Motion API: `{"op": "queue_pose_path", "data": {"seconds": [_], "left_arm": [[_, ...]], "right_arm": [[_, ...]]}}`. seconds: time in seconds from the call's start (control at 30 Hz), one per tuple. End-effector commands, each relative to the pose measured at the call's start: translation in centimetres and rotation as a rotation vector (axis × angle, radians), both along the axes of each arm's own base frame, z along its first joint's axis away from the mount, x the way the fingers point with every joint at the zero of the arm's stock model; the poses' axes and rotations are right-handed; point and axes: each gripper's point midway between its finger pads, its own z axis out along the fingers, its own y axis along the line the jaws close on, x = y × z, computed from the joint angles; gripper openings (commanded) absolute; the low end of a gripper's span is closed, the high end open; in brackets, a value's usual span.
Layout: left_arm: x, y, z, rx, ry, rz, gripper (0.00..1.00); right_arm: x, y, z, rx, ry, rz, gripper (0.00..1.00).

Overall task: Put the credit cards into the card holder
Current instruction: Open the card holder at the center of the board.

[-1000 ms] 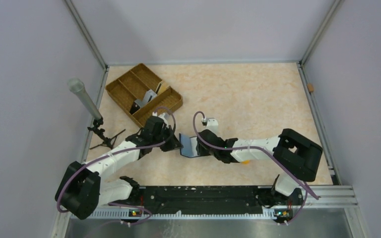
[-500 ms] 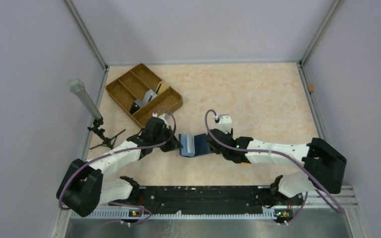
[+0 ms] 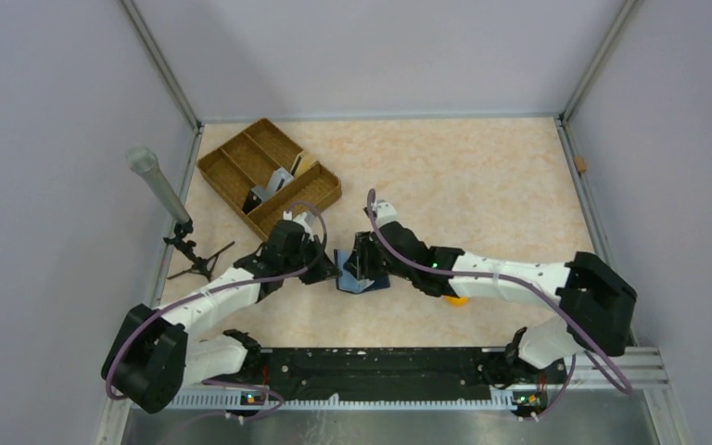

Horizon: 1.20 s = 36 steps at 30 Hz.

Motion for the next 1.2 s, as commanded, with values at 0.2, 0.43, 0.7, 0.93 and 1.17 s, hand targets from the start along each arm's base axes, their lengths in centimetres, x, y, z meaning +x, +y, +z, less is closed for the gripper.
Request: {"op": "queue_pose_path", "data": {"seconds": [0.2,0.43,0.7,0.93,1.17], "left_arm": [[0.2,-0.8,1.7,-0.076,-0.065,-0.011,0.09],[0.1,-1.2,1.9,-0.105,-0.070,-0.025,0.21],[0.2,-1.7,2.6,-0.140,-0.102,-0.045,0.27],[0.1,-1.8,2.9,-0.159,-0.119,-0.055,0.22],[0.1,-2.0,2.8,-0.165,-0.123,-0.061,0.17]], "right_arm": [[0.2,3.2,-2.0,0.070,0.076,-0.006,0.34],[0.3,1.7,-5.2,0.001,0.110,-0.066,0.27],[0.3,-0.1,-7.3,-0.050,0.137,-0.128,0.23],[0.3,-0.6,-7.9,-0.071,0.145,-0.149,0.20],[0.2,-0.8,-8.2,-0.084,0.151,-0.156,0.20]]}}
